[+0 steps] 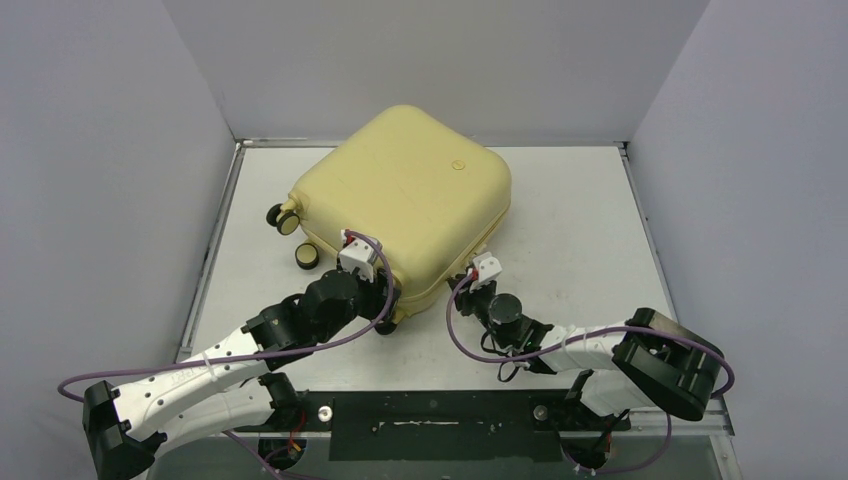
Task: Pack the luggage
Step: Zip the luggage at the center of the board.
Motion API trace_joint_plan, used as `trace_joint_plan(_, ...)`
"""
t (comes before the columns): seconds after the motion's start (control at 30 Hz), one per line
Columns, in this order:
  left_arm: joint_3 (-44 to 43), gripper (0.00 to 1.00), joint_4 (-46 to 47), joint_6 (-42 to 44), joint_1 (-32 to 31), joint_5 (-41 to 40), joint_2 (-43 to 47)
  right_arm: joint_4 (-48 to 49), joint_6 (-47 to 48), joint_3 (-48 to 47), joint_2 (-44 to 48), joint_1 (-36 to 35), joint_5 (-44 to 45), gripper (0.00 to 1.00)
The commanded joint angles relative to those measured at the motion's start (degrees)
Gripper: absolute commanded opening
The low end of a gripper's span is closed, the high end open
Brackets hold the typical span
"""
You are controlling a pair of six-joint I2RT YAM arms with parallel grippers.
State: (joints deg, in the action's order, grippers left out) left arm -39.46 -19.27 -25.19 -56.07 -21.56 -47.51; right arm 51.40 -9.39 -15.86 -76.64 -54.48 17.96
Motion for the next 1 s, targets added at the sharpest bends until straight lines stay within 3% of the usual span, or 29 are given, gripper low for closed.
trace_joint_plan(0.0,1.54,0.0,-6.84,-1.75,2.29,-9.82,0.65,4.27,0.93,-2.66,-0.85,-0.46,-2.17,0.18)
trace_joint_plan(0.17,1.67,0.0,-6.84,-1.74,2.28,-9.9,0.73,2.18,1.18,-2.99,-0.39,-0.45,-1.5,0.06)
trace_joint_plan(0.2,1.75,0.0,-6.84,-1.67,2.28,-9.9,0.76,1.23,1.21,-3.11,-0.04,-0.45,-0.62,0.0)
trace_joint_plan(0.5,2.39,0.0,-6.64,-1.7,2.28,-10.32,1.01,-5.48,-0.95,-3.9,1.57,0.7,13.81,0.0)
trace_joint_plan(0.77,2.42,0.0,-7.16,-1.79,2.2,-11.1,1.42,-11.16,-8.35,-5.92,0.51,12.67,18.45,0.0)
trace_joint_plan(0.97,2.28,0.0,-7.37,-1.84,2.2,-11.7,1.75,-10.92,-11.85,-8.87,-1.65,24.87,16.82,0.0)
